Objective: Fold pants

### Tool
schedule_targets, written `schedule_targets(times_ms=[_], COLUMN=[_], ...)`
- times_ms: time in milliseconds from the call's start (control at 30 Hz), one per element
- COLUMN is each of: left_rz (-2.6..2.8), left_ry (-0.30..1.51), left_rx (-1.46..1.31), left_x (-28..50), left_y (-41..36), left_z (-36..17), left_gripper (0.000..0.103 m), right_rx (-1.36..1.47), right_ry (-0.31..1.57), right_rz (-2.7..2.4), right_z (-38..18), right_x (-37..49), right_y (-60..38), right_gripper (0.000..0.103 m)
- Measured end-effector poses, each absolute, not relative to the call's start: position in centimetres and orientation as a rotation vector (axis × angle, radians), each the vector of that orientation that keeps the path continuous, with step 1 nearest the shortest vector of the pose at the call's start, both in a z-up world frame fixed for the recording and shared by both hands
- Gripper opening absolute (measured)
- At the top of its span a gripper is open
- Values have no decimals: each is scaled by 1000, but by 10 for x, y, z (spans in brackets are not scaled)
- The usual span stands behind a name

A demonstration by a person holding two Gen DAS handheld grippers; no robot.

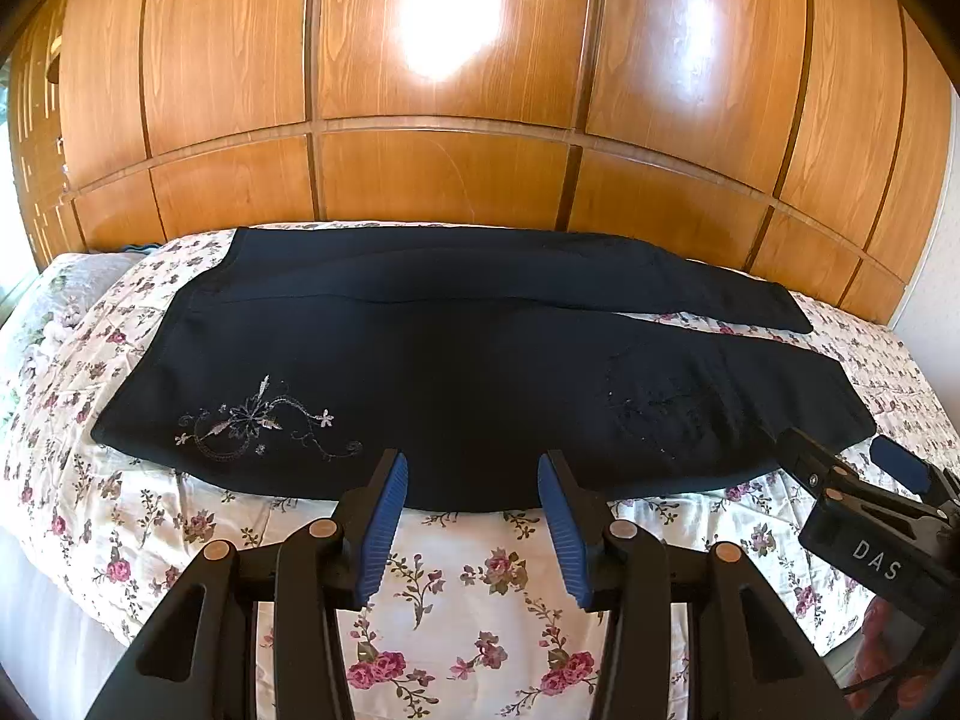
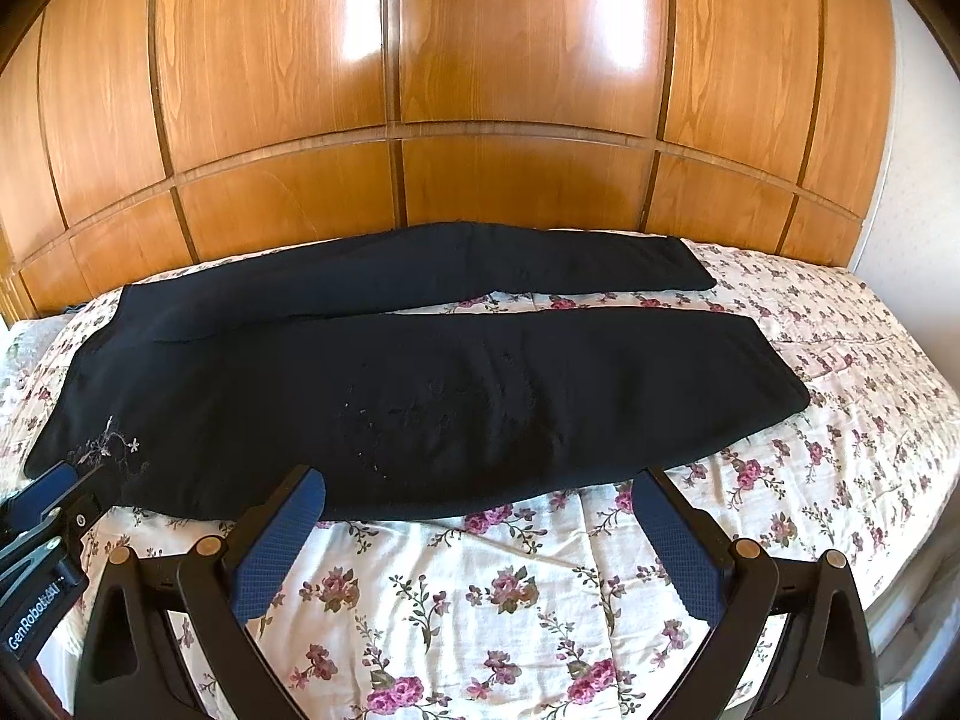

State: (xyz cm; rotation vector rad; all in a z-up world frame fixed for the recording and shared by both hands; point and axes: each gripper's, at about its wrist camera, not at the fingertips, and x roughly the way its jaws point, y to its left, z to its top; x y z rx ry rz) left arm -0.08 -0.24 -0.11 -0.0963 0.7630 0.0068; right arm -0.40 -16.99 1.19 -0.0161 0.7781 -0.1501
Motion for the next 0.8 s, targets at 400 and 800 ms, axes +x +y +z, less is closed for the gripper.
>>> schedule_targets(times_ms=[400,800], left_rz=[8,12], left_ry=[777,790], left_rx=[-104,-108], left_x=[1,2], left_y=[0,1], left_z=[-4,-7], left_gripper=[46,46], right_rx=[-14,-16], right_ry=[779,783], right_rz=[-149,-151], right_z=[12,9], right_x=[-5,-4], right_y=[-169,-171], right_gripper=[103,103])
